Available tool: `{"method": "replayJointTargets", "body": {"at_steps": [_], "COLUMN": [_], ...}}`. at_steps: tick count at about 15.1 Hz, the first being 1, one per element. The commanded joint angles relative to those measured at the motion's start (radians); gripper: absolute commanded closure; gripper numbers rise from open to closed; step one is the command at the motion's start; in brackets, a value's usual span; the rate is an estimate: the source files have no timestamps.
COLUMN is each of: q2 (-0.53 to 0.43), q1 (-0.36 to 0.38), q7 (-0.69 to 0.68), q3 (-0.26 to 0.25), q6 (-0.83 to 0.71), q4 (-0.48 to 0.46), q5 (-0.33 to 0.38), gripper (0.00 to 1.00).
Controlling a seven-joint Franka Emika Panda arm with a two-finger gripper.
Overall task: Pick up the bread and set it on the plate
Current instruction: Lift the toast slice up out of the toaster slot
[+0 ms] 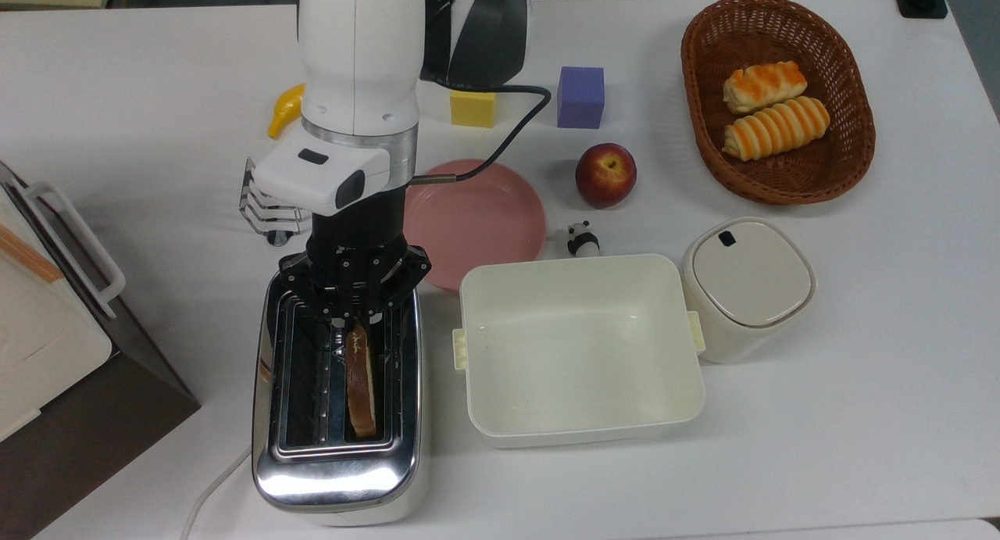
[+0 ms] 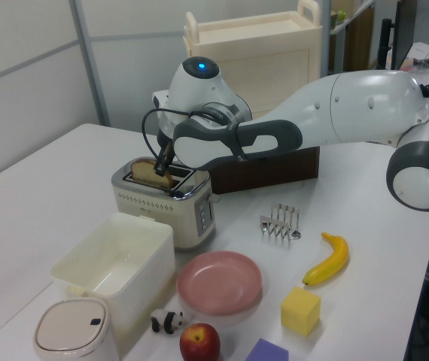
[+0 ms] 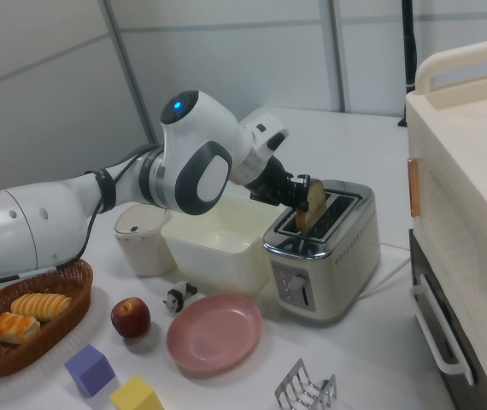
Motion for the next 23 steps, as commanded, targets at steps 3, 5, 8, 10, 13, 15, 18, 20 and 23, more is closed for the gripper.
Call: {"method": "replayJointTargets", "body": {"at_steps": [3, 5, 8, 10, 13, 15, 18, 20, 23], "q2": [-0.121, -0.165, -0.218, -0.219, -0.225, -0.245, -0.282, -0.302, -0.333], "q1": [0.028, 0.042, 0.047, 0.044, 0.041, 0.042, 0.042, 0.038, 0.038], "q7": [-0.019, -0.022, -0.021, -0.016, -0.016, -0.016, -0.017, -0.021, -0.024], "q3": [0.003, 0.003, 0.007, 0.007, 0.005, 0.005, 0.005, 0.005, 0.005], "q6": [-0.083, -0.176, -0.209, -0.207, -0.209, -0.209, -0.23, -0.273, -0.327], "q4": [-0.074, -0.097, -0.128, -0.097, -0.076, -0.076, -0.082, -0.079, -0.085], "q5": [0.003, 0.002, 0.002, 0.003, 0.006, 0.009, 0.011, 0.012, 0.008], "gripper": [1.0, 1.0, 1.0, 1.0, 1.0, 1.0, 1.0, 1.0, 1.0]}}
